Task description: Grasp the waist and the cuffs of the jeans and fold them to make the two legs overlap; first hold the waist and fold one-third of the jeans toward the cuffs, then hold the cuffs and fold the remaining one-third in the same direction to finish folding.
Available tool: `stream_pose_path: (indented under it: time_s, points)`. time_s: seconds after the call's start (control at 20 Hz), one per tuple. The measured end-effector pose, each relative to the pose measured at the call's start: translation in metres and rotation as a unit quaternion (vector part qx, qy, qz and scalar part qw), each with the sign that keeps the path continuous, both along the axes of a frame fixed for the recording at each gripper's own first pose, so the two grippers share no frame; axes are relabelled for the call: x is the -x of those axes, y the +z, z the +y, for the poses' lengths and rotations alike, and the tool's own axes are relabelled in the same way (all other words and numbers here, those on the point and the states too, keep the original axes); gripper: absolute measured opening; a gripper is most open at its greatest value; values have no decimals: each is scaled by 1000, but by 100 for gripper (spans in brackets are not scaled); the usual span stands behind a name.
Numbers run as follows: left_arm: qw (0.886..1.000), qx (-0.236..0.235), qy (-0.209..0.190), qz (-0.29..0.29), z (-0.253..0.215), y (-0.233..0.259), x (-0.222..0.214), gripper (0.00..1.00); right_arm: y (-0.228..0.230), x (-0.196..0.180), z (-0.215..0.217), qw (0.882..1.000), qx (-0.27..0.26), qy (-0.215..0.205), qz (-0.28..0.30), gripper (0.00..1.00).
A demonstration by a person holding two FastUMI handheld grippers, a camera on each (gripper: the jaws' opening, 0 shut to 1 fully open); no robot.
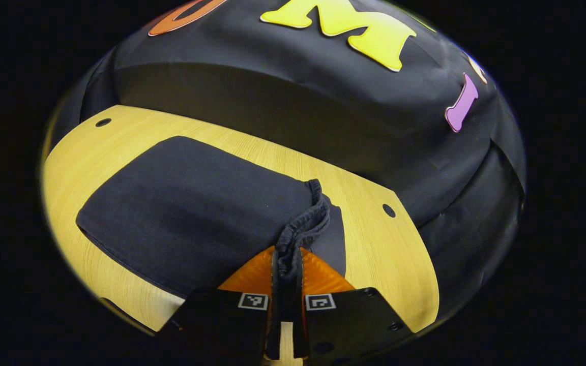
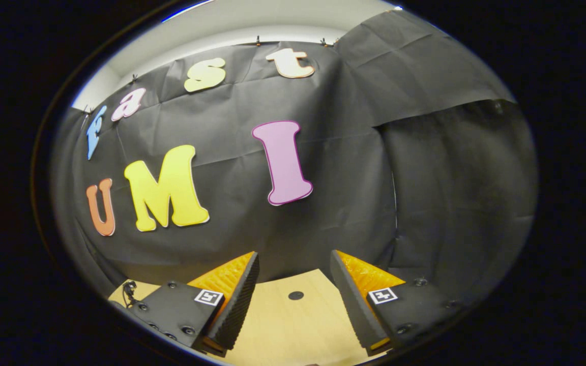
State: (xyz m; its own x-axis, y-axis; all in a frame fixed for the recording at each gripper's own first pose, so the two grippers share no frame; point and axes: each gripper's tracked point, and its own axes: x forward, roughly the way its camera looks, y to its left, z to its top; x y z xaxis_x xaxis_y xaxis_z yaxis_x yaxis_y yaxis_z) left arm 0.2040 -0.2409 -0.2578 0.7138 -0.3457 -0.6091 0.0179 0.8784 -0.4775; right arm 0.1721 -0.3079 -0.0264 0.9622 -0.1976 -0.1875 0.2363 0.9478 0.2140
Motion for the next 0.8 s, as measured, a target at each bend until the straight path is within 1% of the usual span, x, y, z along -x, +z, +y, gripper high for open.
stream_pose_path:
  time_s: [0.1,0.15,0.2,0.25,0.3,0.4,0.45,0.5,0.55,0.6,0.65,0.7,0.8]
  points:
    - [1000,-1,-10,1,-2,-2,1,14,-2,1,-1,1000,-6,-4,1,88]
    - [1000,2,-17,1,-4,-4,3,20,-2,1,-1,1000,-9,-5,1,88]
    - [1000,3,-21,0,-5,0,4,12,-5,2,0,1000,-11,-5,3,84]
    - [1000,6,-25,-3,-10,-1,3,26,-6,2,2,1000,-10,-5,4,88]
    - [1000,2,-29,-4,-13,1,3,43,-9,1,3,1000,-5,-5,6,84]
    - [999,-18,-41,-14,-20,2,5,64,-22,2,0,1000,12,-11,20,84]
    - [998,-33,-49,-21,-23,3,6,66,-29,4,3,1000,12,-9,27,88]
    - [997,-47,-57,-26,-25,4,6,81,-37,5,5,999,13,-11,35,84]
    - [996,-58,-63,-30,-26,7,7,88,-45,5,7,999,16,-13,41,89]
    - [995,-71,-66,-34,-23,6,8,93,-56,4,9,999,15,-15,50,89]
    - [994,-80,-65,-39,-21,9,8,97,-65,4,17,998,7,-11,56,84]
    - [994,-81,-64,-45,-19,17,8,97,-74,3,24,998,1,-10,62,89]
    - [994,-76,-49,-69,0,38,4,99,-95,-1,47,997,-8,0,73,89]
